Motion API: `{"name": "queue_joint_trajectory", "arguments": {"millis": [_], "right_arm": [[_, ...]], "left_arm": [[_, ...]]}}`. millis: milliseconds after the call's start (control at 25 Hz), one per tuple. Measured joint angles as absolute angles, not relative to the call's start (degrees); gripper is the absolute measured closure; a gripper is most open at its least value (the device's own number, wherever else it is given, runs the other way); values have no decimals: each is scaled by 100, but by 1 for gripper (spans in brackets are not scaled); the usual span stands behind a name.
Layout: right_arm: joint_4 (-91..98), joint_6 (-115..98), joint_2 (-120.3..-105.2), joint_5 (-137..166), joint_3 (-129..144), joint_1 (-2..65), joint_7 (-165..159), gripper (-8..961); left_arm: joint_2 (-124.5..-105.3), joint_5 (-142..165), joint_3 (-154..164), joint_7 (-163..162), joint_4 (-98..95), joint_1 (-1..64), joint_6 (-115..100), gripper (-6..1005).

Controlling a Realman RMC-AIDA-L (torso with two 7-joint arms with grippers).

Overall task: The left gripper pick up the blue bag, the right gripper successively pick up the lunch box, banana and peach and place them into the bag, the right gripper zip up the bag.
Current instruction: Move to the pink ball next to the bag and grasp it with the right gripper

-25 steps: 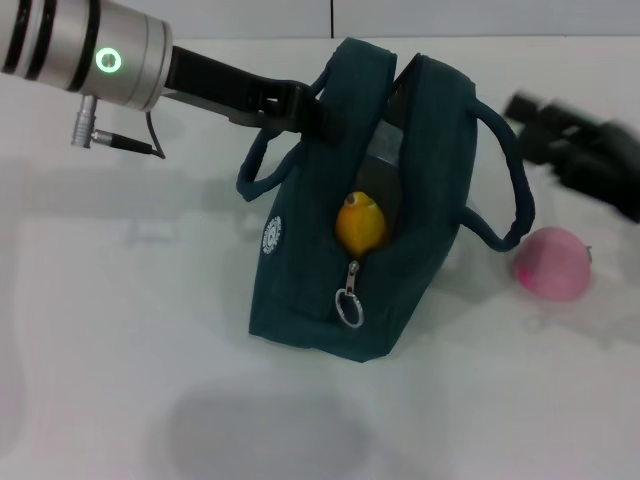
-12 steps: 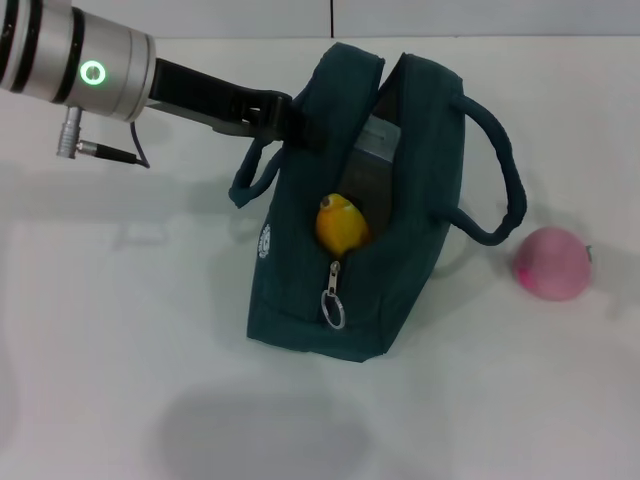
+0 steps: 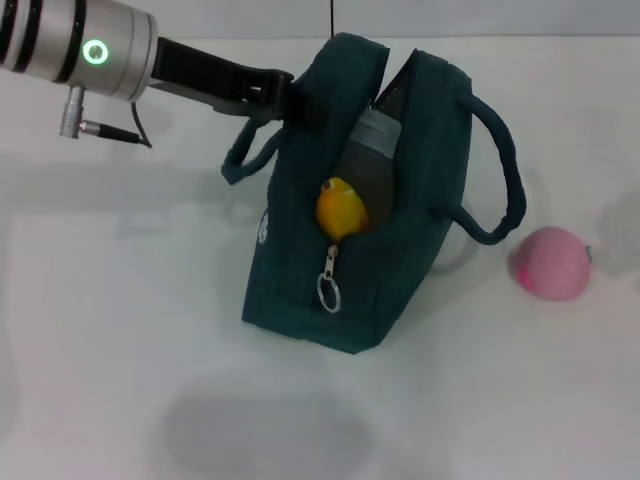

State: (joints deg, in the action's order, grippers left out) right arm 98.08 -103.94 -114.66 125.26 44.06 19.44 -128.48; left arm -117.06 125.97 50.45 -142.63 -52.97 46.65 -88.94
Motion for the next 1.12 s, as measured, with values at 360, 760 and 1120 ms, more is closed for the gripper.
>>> {"name": "queue_joint_trajectory", "arguments": {"millis": [360, 760, 1120], "right_arm": [[8195, -9983, -11464, 13068, 4942, 2809, -12796, 258], [7126, -9703, -11531, 14425, 5492, 3729, -13107, 78], [6350, -9240, -11531, 14447, 5906, 3995, -13111, 78]], "left_arm": [[-11710, 12595, 5045, -14273, -5297, 4730, -8860, 945], [-11711, 12595, 5047, -14257, -5300, 4728, -8812, 945], [-11726, 12594, 5045, -14230, -5300, 4706, -8806, 944]]}}
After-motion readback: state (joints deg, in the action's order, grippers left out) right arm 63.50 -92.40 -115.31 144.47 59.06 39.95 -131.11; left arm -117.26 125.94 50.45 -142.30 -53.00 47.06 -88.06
